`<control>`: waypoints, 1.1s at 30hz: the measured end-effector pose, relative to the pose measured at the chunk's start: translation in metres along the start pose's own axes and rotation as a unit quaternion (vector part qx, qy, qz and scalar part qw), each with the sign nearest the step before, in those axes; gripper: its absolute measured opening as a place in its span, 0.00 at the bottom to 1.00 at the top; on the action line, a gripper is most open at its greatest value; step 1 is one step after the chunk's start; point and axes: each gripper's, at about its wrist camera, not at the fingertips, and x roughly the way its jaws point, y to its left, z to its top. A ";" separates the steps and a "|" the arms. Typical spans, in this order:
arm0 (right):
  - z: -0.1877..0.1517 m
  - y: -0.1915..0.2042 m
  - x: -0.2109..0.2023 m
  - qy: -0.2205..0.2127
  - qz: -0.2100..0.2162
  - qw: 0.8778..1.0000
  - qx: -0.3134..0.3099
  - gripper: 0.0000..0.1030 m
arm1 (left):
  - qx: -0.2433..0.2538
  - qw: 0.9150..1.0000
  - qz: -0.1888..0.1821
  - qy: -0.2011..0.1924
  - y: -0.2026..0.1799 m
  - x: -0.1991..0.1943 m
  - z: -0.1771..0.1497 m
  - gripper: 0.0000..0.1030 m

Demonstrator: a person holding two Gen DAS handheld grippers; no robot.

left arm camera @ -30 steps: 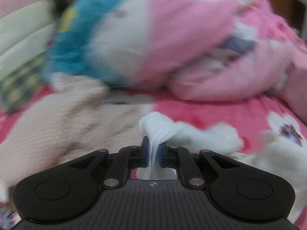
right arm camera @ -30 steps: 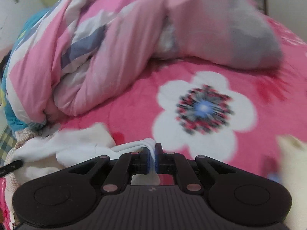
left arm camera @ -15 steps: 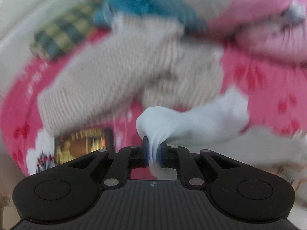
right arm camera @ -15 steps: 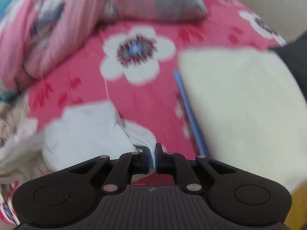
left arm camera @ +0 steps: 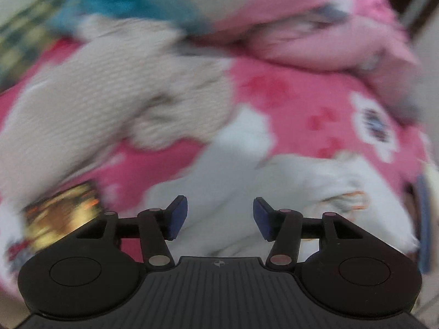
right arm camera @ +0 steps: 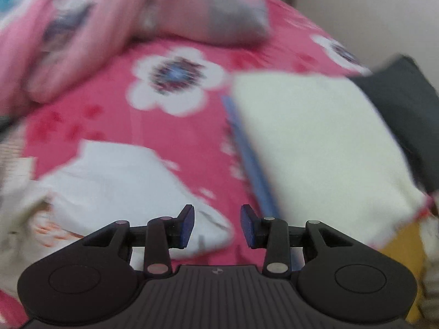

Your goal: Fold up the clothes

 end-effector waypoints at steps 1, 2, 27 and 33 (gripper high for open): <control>0.006 0.010 0.002 -0.007 0.020 1.000 -0.010 0.39 | 0.018 1.000 -0.023 0.000 -0.008 0.011 0.007 0.52; 0.013 0.022 0.010 -0.011 0.039 0.999 -0.019 0.39 | 0.036 0.998 -0.046 0.001 -0.016 0.022 0.014 0.52; 0.103 0.097 0.229 0.133 0.286 0.927 -0.204 0.34 | 0.164 0.945 -0.225 0.169 -0.043 0.188 0.070 0.57; 0.104 0.095 0.234 0.145 0.297 0.924 -0.192 0.38 | 0.155 0.949 -0.213 0.173 -0.039 0.199 0.076 0.57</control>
